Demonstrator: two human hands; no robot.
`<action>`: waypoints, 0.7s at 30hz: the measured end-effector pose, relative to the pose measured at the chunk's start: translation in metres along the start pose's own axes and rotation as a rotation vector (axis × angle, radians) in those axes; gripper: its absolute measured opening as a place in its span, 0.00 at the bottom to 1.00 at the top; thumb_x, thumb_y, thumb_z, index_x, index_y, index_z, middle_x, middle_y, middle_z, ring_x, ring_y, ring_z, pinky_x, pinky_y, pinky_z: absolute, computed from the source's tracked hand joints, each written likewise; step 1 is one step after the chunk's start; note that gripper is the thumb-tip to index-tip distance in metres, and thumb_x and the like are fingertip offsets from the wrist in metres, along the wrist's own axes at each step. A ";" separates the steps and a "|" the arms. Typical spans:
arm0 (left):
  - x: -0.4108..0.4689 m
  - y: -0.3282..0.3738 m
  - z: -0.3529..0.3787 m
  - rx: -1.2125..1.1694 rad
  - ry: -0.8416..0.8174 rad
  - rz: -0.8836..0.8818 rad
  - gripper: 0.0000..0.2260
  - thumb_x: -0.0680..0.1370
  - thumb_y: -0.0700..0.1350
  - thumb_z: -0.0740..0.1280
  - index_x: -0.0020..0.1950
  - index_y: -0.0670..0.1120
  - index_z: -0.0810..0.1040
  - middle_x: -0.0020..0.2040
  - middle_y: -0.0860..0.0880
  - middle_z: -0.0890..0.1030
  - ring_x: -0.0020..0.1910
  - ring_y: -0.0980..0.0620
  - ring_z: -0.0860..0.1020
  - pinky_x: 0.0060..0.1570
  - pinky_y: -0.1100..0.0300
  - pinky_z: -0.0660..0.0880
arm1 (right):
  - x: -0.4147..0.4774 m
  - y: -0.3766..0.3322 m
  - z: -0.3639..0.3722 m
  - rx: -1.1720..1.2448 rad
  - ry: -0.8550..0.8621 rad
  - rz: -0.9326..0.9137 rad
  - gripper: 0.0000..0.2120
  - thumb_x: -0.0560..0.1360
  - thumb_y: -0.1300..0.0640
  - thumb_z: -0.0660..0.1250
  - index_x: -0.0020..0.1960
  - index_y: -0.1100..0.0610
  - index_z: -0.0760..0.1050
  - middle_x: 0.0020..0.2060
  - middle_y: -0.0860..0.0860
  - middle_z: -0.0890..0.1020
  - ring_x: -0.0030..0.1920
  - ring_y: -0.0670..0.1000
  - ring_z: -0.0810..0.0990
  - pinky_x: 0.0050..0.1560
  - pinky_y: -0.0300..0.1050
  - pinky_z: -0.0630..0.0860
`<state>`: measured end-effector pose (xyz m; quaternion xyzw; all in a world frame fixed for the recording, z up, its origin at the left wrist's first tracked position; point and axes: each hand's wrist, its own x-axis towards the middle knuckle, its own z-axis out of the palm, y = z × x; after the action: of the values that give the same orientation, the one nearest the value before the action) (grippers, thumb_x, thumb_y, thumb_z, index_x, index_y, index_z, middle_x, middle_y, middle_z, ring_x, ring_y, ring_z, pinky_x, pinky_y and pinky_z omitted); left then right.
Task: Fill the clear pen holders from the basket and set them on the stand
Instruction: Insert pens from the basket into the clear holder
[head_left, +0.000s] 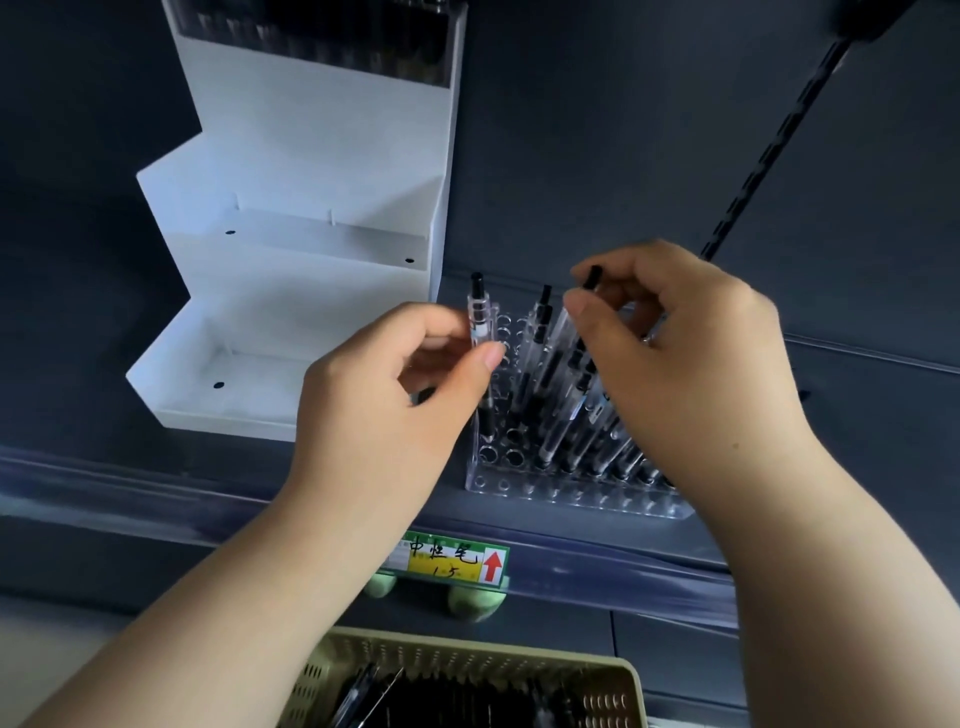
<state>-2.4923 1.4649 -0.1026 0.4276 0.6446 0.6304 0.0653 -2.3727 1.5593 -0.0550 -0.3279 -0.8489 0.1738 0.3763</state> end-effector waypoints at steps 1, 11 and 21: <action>0.000 0.000 0.000 -0.009 0.004 -0.007 0.05 0.71 0.48 0.71 0.39 0.58 0.76 0.40 0.61 0.81 0.38 0.65 0.79 0.40 0.78 0.70 | 0.000 0.000 0.000 -0.003 -0.002 -0.002 0.05 0.74 0.54 0.67 0.50 0.51 0.78 0.38 0.38 0.77 0.44 0.46 0.75 0.45 0.39 0.73; 0.005 0.000 -0.002 -0.061 0.049 -0.046 0.04 0.71 0.47 0.71 0.40 0.56 0.78 0.40 0.59 0.82 0.37 0.64 0.79 0.40 0.76 0.71 | -0.001 -0.001 -0.001 0.001 -0.014 -0.004 0.04 0.74 0.55 0.67 0.49 0.49 0.78 0.36 0.37 0.75 0.43 0.45 0.75 0.43 0.34 0.72; 0.006 -0.002 -0.003 -0.055 0.055 -0.066 0.03 0.72 0.46 0.72 0.41 0.53 0.79 0.39 0.57 0.83 0.38 0.62 0.79 0.41 0.74 0.72 | 0.000 0.003 0.000 -0.124 -0.022 -0.043 0.06 0.72 0.58 0.70 0.47 0.49 0.81 0.36 0.40 0.77 0.41 0.45 0.74 0.42 0.28 0.66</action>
<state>-2.4987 1.4666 -0.1015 0.3863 0.6423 0.6571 0.0801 -2.3710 1.5611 -0.0566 -0.3302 -0.8692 0.1161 0.3494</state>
